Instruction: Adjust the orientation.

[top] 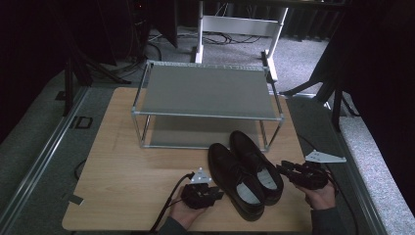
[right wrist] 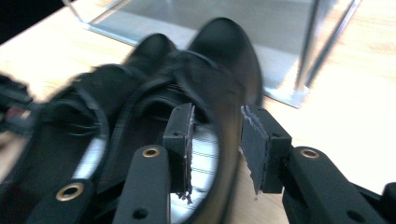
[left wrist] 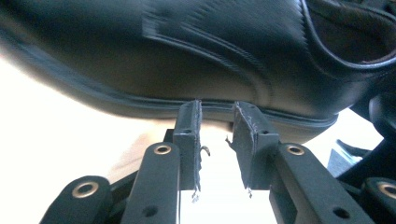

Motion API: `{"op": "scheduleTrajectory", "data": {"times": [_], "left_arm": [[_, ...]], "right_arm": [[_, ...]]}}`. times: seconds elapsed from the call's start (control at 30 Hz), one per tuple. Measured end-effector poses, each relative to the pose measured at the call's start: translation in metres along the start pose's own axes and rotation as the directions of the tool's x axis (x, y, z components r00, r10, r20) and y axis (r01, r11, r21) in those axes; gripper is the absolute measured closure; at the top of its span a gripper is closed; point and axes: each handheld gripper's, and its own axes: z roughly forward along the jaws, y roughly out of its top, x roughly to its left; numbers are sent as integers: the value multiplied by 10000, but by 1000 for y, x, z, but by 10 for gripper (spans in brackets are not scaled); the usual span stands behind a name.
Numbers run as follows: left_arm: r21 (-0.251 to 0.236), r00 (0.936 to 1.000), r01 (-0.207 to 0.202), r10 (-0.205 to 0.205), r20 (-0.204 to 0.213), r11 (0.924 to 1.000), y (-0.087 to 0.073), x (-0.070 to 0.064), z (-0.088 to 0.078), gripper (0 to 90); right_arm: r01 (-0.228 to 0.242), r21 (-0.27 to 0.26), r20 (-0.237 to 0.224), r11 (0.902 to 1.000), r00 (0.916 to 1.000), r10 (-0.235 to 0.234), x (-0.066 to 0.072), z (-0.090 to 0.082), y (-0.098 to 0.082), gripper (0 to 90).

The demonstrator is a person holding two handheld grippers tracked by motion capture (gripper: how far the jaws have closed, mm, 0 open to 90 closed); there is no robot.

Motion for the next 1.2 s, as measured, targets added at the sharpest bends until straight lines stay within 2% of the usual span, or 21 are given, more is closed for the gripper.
{"op": "scheduleTrajectory", "data": {"times": [0.1,0.23,0.43,0.67,0.83,1.2], "left_arm": [[-221,9987,212,-222,-448,9995,-2,14,-16,695],[-495,9952,551,-589,-788,9973,-6,26,-31,695],[-570,9914,644,-705,-1104,9963,-9,34,-43,688],[-566,9880,840,-905,-1251,9949,-13,42,-50,682],[-546,9885,780,-843,-1251,9955,-12,44,-52,677],[-577,9894,769,-833,-1188,9954,-13,45,-50,669]], "right_arm": [[312,50,-186,9995,9993,-311,14,-3,1,624],[319,332,-240,9989,9992,-311,27,-2,0,617],[578,410,-527,9975,9971,-556,44,-5,-3,581],[461,535,-670,9975,9969,-424,48,-6,-8,549],[551,592,-677,9967,9964,-511,53,-7,-10,526],[408,770,-539,9962,9979,-367,57,-10,-12,466]]}}
